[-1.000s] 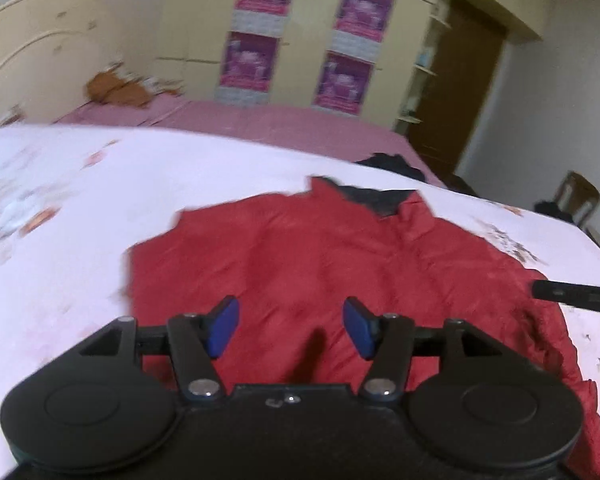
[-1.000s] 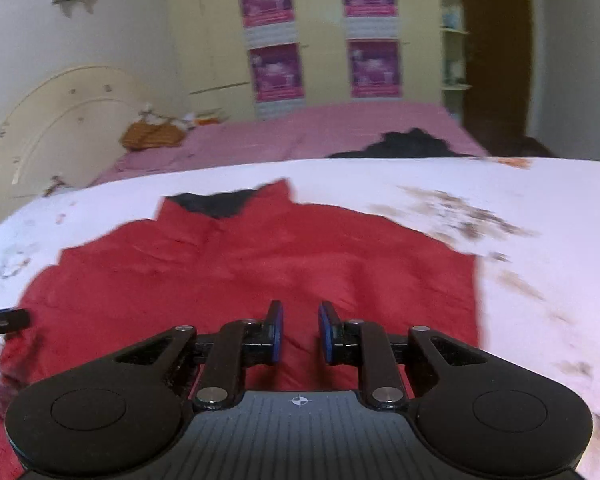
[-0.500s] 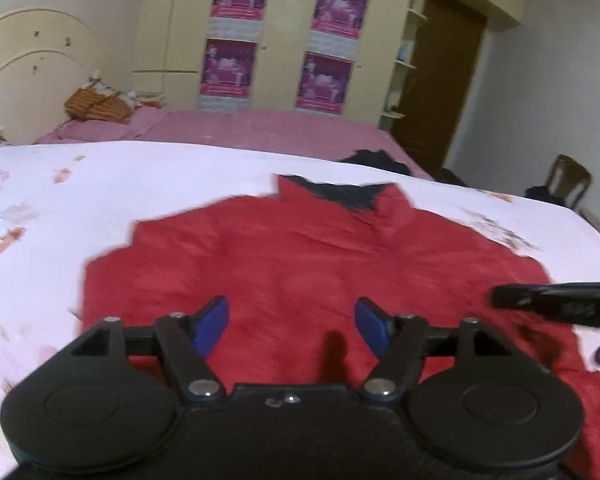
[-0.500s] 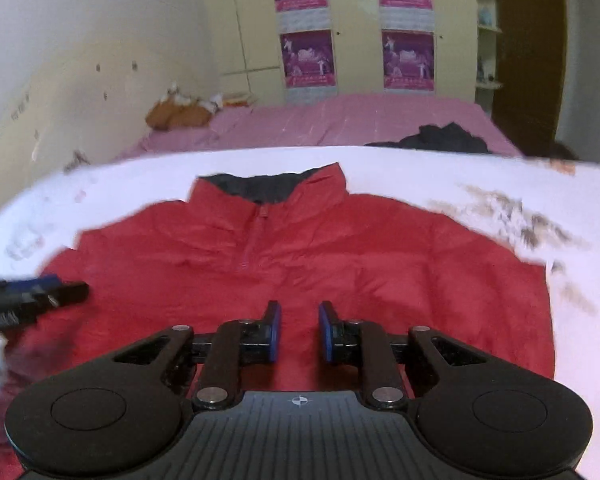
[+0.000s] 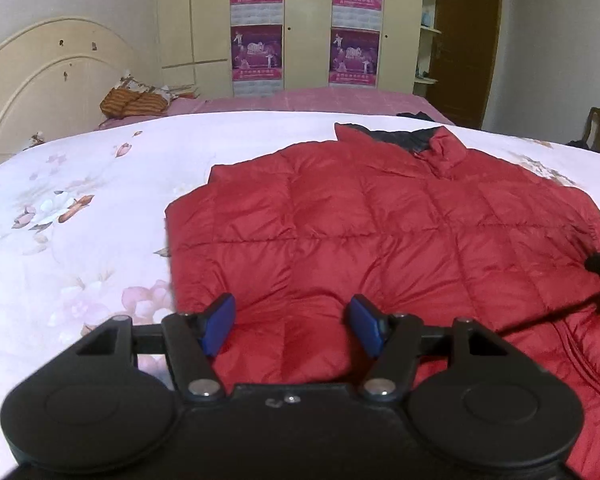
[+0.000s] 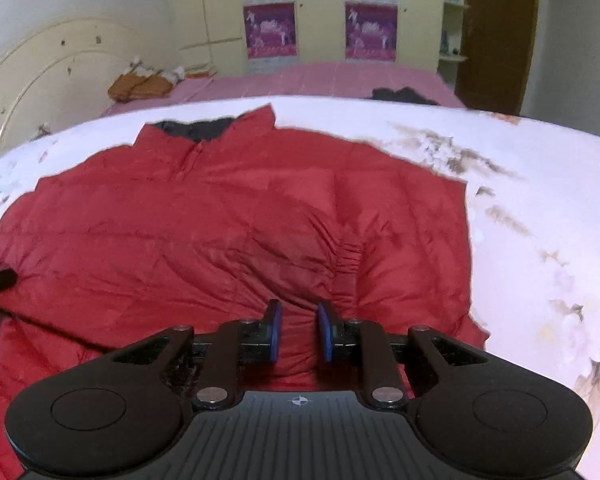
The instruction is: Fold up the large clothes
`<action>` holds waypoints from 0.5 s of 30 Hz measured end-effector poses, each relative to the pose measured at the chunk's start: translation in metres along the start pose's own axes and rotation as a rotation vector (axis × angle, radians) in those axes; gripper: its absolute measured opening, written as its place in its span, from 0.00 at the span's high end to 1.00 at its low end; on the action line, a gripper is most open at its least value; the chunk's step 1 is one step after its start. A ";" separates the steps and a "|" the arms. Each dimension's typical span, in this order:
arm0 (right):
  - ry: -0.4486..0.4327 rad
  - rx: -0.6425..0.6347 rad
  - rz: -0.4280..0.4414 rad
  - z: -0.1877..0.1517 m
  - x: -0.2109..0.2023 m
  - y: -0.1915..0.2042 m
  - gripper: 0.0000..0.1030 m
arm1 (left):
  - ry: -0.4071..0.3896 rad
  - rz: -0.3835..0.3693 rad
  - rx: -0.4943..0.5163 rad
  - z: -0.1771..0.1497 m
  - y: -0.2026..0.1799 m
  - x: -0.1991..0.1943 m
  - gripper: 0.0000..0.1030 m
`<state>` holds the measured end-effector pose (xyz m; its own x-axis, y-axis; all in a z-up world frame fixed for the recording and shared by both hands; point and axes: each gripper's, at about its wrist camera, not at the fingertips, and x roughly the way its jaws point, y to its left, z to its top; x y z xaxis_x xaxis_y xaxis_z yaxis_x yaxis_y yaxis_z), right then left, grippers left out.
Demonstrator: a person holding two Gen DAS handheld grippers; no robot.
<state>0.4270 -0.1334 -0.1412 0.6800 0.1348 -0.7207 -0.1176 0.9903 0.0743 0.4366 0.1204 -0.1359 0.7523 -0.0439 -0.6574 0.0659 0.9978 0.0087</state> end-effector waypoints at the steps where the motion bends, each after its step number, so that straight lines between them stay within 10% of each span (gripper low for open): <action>1: -0.004 0.003 -0.013 0.002 -0.003 0.003 0.81 | -0.009 -0.001 0.000 0.002 -0.002 -0.005 0.41; 15: -0.027 0.017 -0.060 -0.002 -0.022 0.025 0.80 | 0.010 -0.052 0.006 -0.003 -0.013 -0.002 0.31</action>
<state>0.4075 -0.1114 -0.1244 0.7049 0.0759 -0.7053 -0.0637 0.9970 0.0435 0.4320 0.1075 -0.1373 0.7414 -0.0950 -0.6643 0.1086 0.9939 -0.0210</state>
